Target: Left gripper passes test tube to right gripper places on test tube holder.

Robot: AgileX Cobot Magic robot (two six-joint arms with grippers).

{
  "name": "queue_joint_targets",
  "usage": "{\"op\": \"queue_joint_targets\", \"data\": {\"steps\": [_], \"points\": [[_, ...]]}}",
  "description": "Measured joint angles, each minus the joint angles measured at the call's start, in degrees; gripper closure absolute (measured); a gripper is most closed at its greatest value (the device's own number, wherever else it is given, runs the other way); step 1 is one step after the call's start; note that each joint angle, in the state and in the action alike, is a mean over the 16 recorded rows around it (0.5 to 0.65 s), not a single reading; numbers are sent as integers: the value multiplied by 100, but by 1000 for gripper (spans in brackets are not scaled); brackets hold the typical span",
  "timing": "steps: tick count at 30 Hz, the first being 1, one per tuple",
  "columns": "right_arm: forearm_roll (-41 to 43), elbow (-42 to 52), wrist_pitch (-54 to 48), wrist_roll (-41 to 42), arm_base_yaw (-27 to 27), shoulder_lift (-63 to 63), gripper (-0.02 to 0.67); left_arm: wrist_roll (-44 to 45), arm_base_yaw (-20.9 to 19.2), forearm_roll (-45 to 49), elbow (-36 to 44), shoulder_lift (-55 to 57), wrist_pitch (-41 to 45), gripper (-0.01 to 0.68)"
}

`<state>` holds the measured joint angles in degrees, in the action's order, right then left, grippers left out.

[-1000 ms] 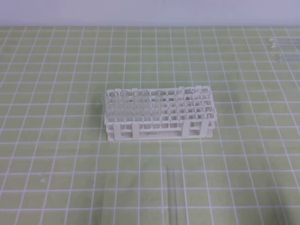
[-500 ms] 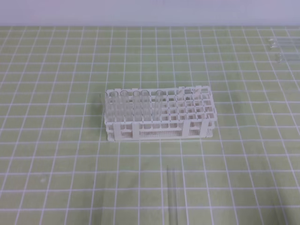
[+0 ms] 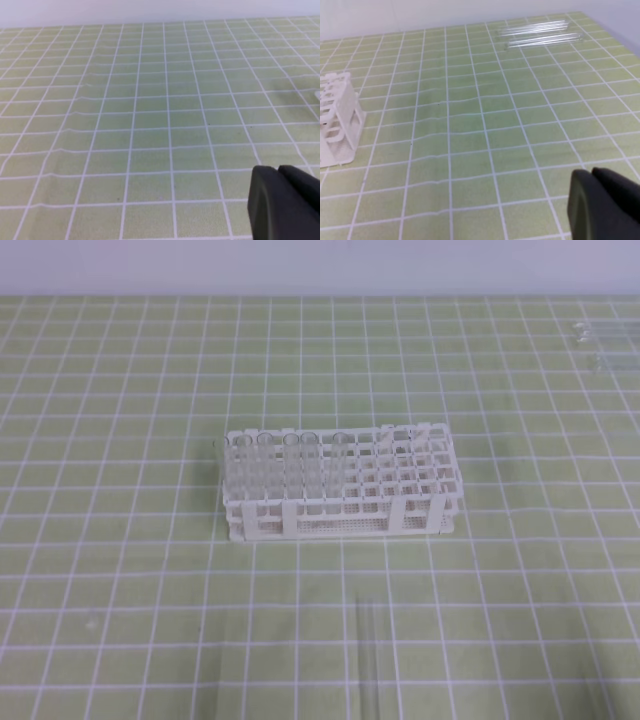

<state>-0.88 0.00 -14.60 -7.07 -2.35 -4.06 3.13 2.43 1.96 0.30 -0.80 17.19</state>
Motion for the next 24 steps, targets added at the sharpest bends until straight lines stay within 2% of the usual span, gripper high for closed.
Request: {"op": "queue_joint_targets", "data": {"steps": [13, 24], "points": [[0, 0, 0, 0, 0, 0, 666, -322, 0, -34, 5, 13, -117, 676], [0, 0, 0, 0, 0, 0, 666, -2248, 1, -37, -5, 27, -1107, 676]]}}
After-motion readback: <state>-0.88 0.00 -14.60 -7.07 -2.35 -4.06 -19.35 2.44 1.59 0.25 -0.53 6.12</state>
